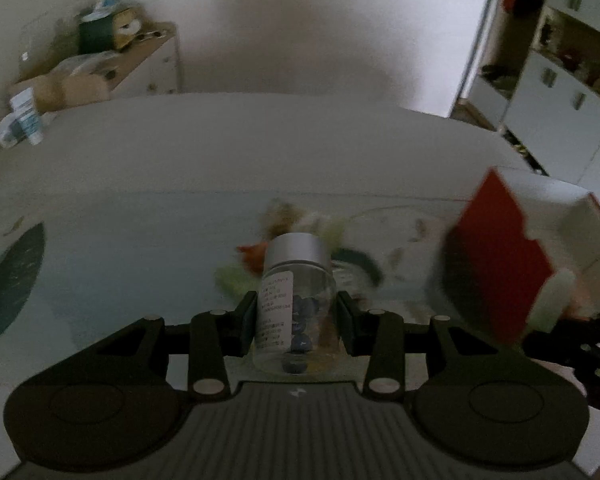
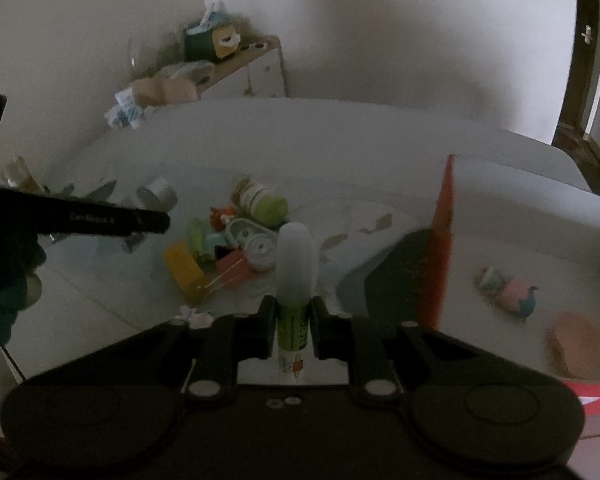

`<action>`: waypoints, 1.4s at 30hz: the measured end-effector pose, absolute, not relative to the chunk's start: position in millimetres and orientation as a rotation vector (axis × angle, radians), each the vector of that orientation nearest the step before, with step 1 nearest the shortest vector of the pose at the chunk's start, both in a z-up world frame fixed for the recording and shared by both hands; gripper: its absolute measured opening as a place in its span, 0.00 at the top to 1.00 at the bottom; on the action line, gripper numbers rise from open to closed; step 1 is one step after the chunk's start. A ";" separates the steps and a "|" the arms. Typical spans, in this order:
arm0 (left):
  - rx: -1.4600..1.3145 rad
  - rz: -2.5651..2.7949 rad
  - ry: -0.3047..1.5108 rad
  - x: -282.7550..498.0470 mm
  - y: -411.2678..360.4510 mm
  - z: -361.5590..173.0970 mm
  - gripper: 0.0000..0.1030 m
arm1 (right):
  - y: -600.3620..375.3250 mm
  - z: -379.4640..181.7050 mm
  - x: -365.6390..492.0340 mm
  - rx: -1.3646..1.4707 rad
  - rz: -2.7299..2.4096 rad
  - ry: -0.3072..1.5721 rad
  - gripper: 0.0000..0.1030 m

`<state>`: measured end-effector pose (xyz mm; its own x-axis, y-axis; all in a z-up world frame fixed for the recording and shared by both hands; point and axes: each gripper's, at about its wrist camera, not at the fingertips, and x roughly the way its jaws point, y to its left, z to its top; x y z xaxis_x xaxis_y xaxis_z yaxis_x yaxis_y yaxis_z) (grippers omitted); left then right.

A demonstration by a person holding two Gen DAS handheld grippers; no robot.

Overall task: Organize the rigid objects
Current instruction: 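Carry the glass jar and glue stick in both tools over the box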

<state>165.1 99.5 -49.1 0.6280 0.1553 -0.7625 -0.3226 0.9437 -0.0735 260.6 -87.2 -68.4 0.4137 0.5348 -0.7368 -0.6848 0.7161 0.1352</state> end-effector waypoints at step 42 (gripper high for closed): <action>-0.023 -0.029 1.057 342.2 -147.7 -81.3 0.61 | -281.2 -56.6 411.6 -0.183 0.543 0.900 0.84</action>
<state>342.2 -147.7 -81.3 0.4910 -0.0354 -0.8704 0.0130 0.9994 -0.0333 411.6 -281.2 -56.6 0.4979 0.3709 -0.7839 -0.5208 0.8507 0.0718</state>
